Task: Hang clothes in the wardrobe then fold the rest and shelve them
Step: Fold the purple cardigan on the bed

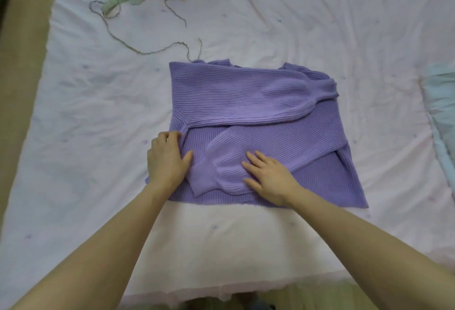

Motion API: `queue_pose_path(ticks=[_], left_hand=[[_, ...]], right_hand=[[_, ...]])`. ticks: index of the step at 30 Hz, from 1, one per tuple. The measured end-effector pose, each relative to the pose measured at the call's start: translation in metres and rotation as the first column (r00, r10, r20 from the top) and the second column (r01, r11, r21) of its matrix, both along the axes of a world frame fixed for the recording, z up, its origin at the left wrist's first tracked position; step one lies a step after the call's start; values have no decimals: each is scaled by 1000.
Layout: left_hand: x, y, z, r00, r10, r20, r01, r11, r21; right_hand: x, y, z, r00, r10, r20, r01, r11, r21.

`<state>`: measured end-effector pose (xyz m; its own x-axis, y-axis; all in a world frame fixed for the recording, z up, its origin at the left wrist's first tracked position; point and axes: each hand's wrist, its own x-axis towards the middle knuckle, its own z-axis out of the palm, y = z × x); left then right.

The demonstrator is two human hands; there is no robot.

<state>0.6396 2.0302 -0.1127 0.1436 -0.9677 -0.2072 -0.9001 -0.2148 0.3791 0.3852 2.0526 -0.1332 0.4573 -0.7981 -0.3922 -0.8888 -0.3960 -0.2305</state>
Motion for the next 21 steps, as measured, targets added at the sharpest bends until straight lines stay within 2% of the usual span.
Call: queue_pose_path(ticks=[3,5,7,10,12,14,16,19,21], left_hand=[[9,-16,-4,995,75,-64,-74,997,27],[5,-29,-6,998,34,-53,-34,999,-1],[2,-44,-10,999,-38,-24,37,999,-33],[6,-64,-18,989,-141,40,142,990,-19],[12,-71,-22,984,-176,10,176,984,13],[23,-75,-26,989,-144,-46,146,988,45],[27,-75,-24,990,-95,-102,103,992,75],[42,-70,-19,990,-2,-144,14,997,81],[56,-64,-20,980,128,-153,-111,988,112]], right_hand=[[37,-39,5,967,-155,204,191,966,-173],[69,-78,8,935,-160,317,218,963,-158],[106,-123,8,918,-161,363,238,955,-179],[153,-184,7,952,-163,258,214,960,-182],[170,-210,4,968,-188,169,209,971,-119],[182,-224,-1,952,-279,126,290,954,-81],[185,-227,-4,934,-337,121,351,929,-120],[205,-228,-5,874,-302,381,369,922,-115],[222,-230,-4,815,-286,505,362,930,-57]])
